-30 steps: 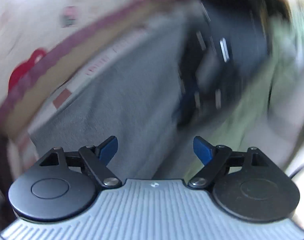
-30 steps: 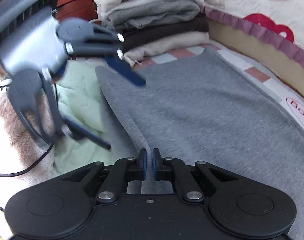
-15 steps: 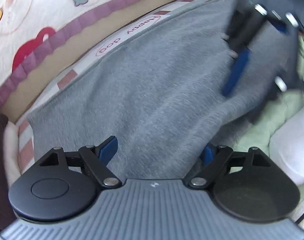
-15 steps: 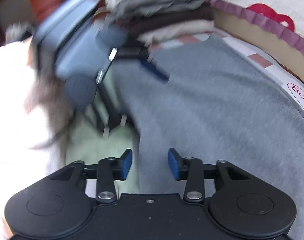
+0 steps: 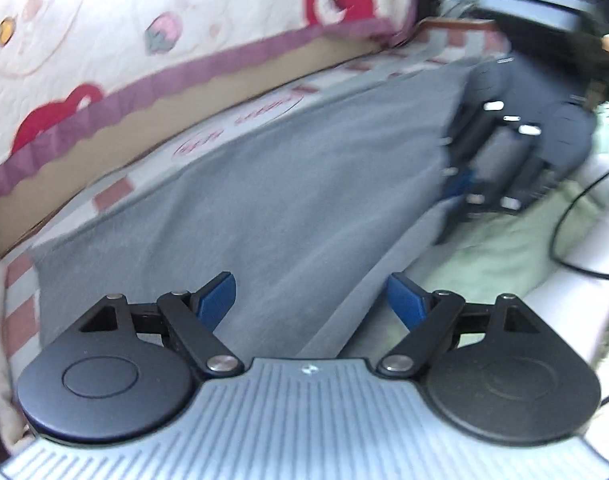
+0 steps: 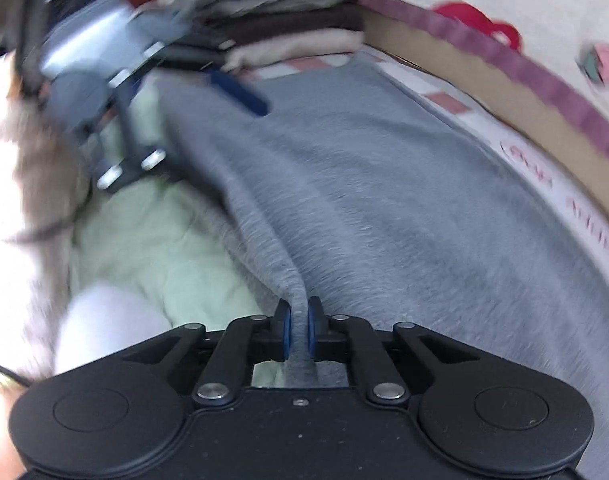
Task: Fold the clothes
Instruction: 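Pinch the sweatshirt edge with the right gripper while the left gripper approaches, then pinch the sweatshirt edge with both grippers side by side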
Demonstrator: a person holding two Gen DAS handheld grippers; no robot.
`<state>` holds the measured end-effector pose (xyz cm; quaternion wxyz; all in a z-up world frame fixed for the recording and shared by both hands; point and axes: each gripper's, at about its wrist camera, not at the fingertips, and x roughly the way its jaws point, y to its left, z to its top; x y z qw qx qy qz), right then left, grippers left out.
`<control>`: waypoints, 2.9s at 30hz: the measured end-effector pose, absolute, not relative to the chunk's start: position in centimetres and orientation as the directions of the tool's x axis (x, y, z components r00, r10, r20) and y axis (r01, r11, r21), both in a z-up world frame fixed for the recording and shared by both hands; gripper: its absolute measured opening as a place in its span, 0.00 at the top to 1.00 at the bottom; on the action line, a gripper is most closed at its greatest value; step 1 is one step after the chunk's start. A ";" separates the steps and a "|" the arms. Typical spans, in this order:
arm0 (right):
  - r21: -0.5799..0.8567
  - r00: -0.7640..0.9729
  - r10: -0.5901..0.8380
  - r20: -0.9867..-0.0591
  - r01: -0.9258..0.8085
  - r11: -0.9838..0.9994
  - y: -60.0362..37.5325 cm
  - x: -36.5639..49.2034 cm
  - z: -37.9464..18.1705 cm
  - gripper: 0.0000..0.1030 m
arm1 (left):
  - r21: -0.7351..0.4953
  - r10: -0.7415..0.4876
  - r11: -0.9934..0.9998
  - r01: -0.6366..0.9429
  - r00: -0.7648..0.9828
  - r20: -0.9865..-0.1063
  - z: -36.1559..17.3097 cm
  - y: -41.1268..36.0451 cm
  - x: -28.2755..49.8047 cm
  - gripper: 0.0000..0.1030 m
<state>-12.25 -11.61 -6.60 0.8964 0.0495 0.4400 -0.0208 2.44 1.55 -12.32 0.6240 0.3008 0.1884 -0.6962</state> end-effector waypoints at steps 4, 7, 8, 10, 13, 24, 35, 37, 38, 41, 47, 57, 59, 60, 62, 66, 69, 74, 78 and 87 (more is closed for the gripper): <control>0.191 0.652 0.040 -0.757 0.163 0.968 -13.8 -12.4 -5.9 0.93 | 0.152 -0.696 -0.293 0.944 -0.101 -0.711 -13.4 0.9 0.2 0.16; 0.193 0.661 0.034 -0.750 0.169 0.967 -14.1 -12.5 -5.7 0.93 | 0.268 -0.629 -0.354 0.896 -0.016 -0.777 -15.4 0.0 -1.9 0.15; 0.189 0.660 0.033 -0.750 0.166 0.968 -14.1 -12.5 -5.7 0.93 | 0.324 -0.625 -0.350 0.879 0.039 -0.780 -16.0 -0.2 -2.4 0.14; 0.176 0.660 0.022 -0.751 0.169 0.970 -14.2 -12.3 -5.7 0.93 | 0.334 -0.623 -0.329 0.883 0.063 -0.780 -16.0 -0.5 -2.1 0.13; 0.164 0.649 0.008 -0.761 0.181 0.970 -14.5 -11.8 -5.4 0.94 | 0.287 -0.624 -0.291 0.913 0.047 -0.780 -15.2 -0.8 -0.8 0.22; 0.094 0.671 -0.129 -0.730 0.284 0.954 -20.4 -10.4 -3.5 0.94 | 0.270 -0.643 -0.163 0.949 0.105 -0.758 -13.3 -8.9 3.6 0.50; 0.317 0.666 -0.043 -0.745 0.410 0.855 -24.3 -13.2 -5.7 0.81 | 0.038 -0.546 0.281 0.959 0.192 -0.816 -15.0 -9.9 7.6 0.74; 0.284 0.650 -0.069 -0.757 0.422 0.861 -23.4 -15.9 -4.9 0.72 | 0.038 -0.545 0.313 0.949 0.213 -0.811 -15.0 -9.7 7.9 0.76; 0.267 0.642 -0.081 -0.763 0.427 0.864 -23.0 -17.3 -4.6 0.66 | 0.029 -0.548 0.325 0.945 0.213 -0.809 -15.0 -9.6 8.0 0.77; 0.219 0.613 -0.136 -0.778 0.467 0.857 -21.8 -21.7 -3.5 0.62 | 0.035 -0.558 0.333 0.942 0.226 -0.799 -14.9 -9.7 8.1 0.77; -0.129 0.392 -0.427 -0.815 0.596 0.793 -18.1 -27.5 -5.7 0.57 | 0.038 -0.568 0.358 0.933 0.250 -0.784 -14.9 -9.5 8.2 0.77; -0.348 0.312 -0.557 -0.770 0.527 0.775 -16.3 -30.0 -8.6 0.46 | 0.049 -0.566 0.399 0.915 0.288 -0.772 -15.1 -9.3 9.0 0.77; -0.393 0.301 -0.573 -0.762 0.488 0.779 -15.9 -30.1 -9.4 0.46 | 0.052 -0.567 0.400 0.915 0.292 -0.770 -15.2 -9.3 9.0 0.77; -0.443 0.285 -0.607 -0.742 0.471 0.763 -15.8 -29.9 -9.9 0.46 | 0.053 -0.567 0.401 0.915 0.293 -0.770 -15.2 -9.3 8.9 0.77; -0.536 0.248 -0.682 -0.688 0.460 0.708 -15.8 -30.1 -10.2 0.48 | 0.056 -0.567 0.403 0.914 0.297 -0.768 -15.2 -9.3 8.9 0.77; -0.441 0.299 -0.711 -0.636 0.615 0.653 -18.5 -31.6 -6.5 0.86 | 0.065 -0.571 0.404 0.912 0.307 -0.761 -15.1 -8.9 9.0 0.77; -0.324 0.338 -0.710 -0.618 0.713 0.621 -21.1 -31.8 -3.9 0.86 | 0.063 -0.590 0.390 0.919 0.302 -0.749 -14.6 -8.5 9.3 0.77; -0.216 0.307 -0.677 -0.670 0.791 0.572 -26.1 -30.8 -5.1 0.85 | -0.083 -0.630 0.416 0.906 0.221 -0.744 -13.8 -7.0 11.8 0.75; -0.019 0.336 -0.570 -0.750 0.850 0.526 -28.5 -31.4 -7.3 0.79 | -0.061 -0.592 0.379 0.923 0.191 -0.783 -14.8 -6.8 12.0 0.75; 0.277 0.554 -0.416 -0.721 0.782 0.559 -29.1 -35.9 -6.7 0.62 | 0.134 -0.536 0.331 0.934 0.303 -0.788 -15.5 -7.3 10.3 0.74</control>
